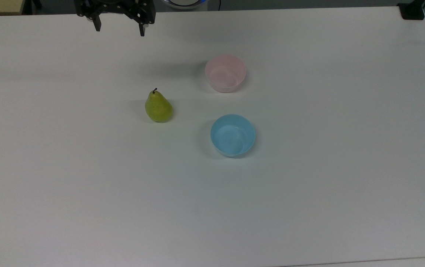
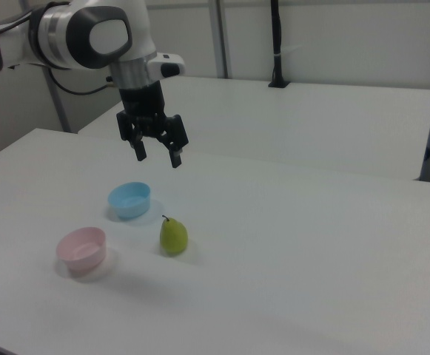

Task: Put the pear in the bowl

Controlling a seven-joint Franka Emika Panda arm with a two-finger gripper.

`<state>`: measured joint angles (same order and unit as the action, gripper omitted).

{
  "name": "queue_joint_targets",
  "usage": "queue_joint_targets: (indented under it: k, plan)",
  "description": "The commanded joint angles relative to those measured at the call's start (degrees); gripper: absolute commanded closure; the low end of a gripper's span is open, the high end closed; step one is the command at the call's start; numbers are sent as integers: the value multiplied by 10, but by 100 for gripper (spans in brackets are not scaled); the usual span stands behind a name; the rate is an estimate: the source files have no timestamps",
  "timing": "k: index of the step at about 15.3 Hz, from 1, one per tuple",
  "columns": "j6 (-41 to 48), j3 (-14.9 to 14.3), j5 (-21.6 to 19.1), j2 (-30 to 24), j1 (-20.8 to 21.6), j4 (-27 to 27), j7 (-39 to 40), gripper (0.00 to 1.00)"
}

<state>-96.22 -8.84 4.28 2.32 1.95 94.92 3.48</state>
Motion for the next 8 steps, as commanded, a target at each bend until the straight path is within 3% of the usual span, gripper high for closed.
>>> queue_joint_targets:
  k: [1,8]
  plan:
    - [5,-40,-10,-16,12,3,4,0]
    - [5,-40,-23,-14,13,-1,8,0]
